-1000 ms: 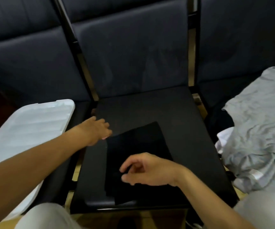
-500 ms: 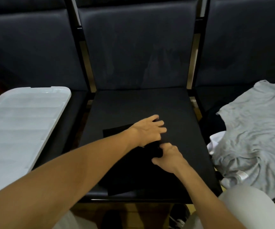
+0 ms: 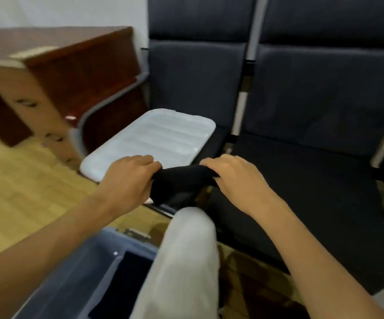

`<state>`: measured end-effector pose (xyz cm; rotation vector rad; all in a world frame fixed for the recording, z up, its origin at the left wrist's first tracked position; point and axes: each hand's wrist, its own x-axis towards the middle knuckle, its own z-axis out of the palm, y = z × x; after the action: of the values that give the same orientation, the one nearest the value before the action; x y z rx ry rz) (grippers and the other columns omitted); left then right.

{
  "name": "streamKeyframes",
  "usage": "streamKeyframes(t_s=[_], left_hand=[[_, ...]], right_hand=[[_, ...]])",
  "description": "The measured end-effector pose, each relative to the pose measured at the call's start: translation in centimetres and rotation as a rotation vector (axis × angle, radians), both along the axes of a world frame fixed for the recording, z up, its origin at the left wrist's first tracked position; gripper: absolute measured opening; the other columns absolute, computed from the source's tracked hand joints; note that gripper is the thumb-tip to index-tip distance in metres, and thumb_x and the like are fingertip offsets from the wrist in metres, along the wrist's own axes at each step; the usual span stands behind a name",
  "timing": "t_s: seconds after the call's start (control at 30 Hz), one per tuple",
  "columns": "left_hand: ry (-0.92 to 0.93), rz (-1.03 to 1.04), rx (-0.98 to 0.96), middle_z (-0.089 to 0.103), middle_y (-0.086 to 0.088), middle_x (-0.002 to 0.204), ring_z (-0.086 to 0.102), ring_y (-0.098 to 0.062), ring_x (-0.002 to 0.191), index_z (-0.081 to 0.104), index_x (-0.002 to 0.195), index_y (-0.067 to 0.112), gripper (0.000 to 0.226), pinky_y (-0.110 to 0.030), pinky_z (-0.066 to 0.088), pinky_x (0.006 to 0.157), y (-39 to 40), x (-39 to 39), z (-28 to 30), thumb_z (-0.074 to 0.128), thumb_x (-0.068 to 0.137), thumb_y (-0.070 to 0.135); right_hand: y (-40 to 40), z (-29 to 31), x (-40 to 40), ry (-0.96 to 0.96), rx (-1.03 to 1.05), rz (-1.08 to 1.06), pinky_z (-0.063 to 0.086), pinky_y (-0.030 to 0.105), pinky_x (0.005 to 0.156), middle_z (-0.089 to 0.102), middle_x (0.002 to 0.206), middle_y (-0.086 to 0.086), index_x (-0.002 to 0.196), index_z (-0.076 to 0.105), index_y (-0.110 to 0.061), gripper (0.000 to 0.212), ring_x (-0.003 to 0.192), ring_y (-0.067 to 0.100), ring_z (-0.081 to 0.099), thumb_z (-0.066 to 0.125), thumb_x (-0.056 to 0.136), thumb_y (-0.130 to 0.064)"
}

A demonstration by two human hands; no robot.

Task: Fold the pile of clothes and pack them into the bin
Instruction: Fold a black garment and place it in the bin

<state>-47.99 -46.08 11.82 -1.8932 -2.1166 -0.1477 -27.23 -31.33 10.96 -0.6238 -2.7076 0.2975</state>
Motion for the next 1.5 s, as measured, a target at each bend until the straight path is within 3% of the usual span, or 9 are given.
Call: streamKeyframes(t_s=[0.27,0.4,0.57,0.7,0.8,0.9,1.03,1.23,1.5], left_hand=[[-0.376,0.523,0.010,0.059,0.002,0.080,0.057,-0.026,0.069,0.059,0.095,0.016,0.009,-0.037,0.045,0.054,-23.1,-4.1,-4.5,0.064,0.089,0.020],[-0.580,0.720,0.022,0.065,0.001,0.079,0.062,-0.024,0.072,0.061,0.095,0.016,0.010,-0.035,0.045,0.056,-28.8,-3.4,-9.1,0.065,0.088,0.020],[-0.728,0.799,0.027,0.064,0.008,0.075,0.060,-0.014,0.065,0.059,0.088,0.023,0.006,-0.041,0.053,0.056,-31.4,-3.0,-13.9,0.063,0.089,0.020],[-0.646,0.790,0.087,0.062,0.010,0.080,0.058,-0.014,0.070,0.052,0.093,0.024,0.009,-0.034,0.050,0.055,-30.7,-1.9,-16.0,0.061,0.091,0.021],[-0.583,0.661,0.035,0.063,0.004,0.081,0.060,-0.018,0.069,0.048,0.098,0.023,0.028,-0.032,0.049,0.052,-30.1,-0.2,-18.2,0.067,0.080,0.010],[-0.652,0.462,-0.263,0.062,0.004,0.109,0.059,-0.018,0.099,0.043,0.125,0.028,0.040,-0.032,0.047,0.083,-29.6,2.0,-21.0,0.060,0.089,0.028],[-0.818,0.436,-0.412,0.054,0.007,0.122,0.051,-0.012,0.109,0.042,0.136,0.029,0.042,-0.028,0.042,0.095,-29.1,2.6,-22.9,0.053,0.097,0.041],[-0.856,0.507,-0.180,0.058,0.007,0.096,0.055,-0.008,0.079,0.058,0.106,0.023,0.011,-0.030,0.050,0.073,-25.9,-0.8,-20.8,0.054,0.096,0.027],[-0.882,0.343,0.070,0.062,0.007,0.070,0.058,-0.010,0.062,0.054,0.088,0.030,0.008,-0.034,0.050,0.057,-12.0,-2.1,-12.8,0.054,0.096,0.028]], right_hand=[[-13.5,-3.7,-15.4,-0.320,-0.393,0.443,0.056,0.041,0.069,0.069,0.092,0.006,0.105,0.070,-0.030,0.047,0.078,0.023,0.063,0.042,0.083,0.001],[-18.6,-7.8,-18.9,-0.441,-0.322,0.518,0.046,0.038,0.060,0.064,0.079,0.013,0.083,0.066,-0.013,0.024,0.074,0.032,0.060,0.045,0.081,-0.002],[-21.4,-12.1,-21.1,-0.705,-0.153,0.559,0.038,0.030,0.052,0.064,0.089,0.006,0.096,0.070,-0.028,0.035,0.074,0.025,0.055,0.045,0.091,-0.004],[-20.9,-13.0,-21.9,-0.763,-0.058,0.613,0.041,0.029,0.052,0.051,0.072,0.001,0.066,0.048,-0.032,0.042,0.063,0.017,0.046,0.044,0.084,0.005],[-20.0,-13.8,-21.5,-0.813,-0.012,0.631,0.056,0.034,0.070,0.065,0.091,0.003,0.095,0.067,-0.028,0.031,0.081,0.022,0.063,0.053,0.090,-0.001],[-18.3,-15.9,-19.9,-1.171,0.153,0.618,0.051,0.033,0.079,0.060,0.124,0.010,0.134,0.058,-0.020,0.046,0.103,0.028,0.064,0.055,0.093,-0.001],[-16.0,-17.1,-18.8,-1.566,0.161,0.451,0.046,0.028,0.081,0.048,0.085,0.006,0.135,0.049,-0.002,0.039,0.070,0.017,0.048,0.054,0.097,-0.010],[-14.4,-14.4,-19.5,-1.109,-0.175,0.414,0.052,0.038,0.093,0.057,0.128,0.009,0.136,0.053,-0.016,0.034,0.108,0.025,0.060,0.045,0.103,-0.023],[-9.0,-7.9,-13.8,-0.333,-0.535,0.310,0.054,0.037,0.077,0.066,0.084,-0.007,0.092,0.065,-0.028,0.024,0.076,0.009,0.060,0.049,0.099,-0.045]])
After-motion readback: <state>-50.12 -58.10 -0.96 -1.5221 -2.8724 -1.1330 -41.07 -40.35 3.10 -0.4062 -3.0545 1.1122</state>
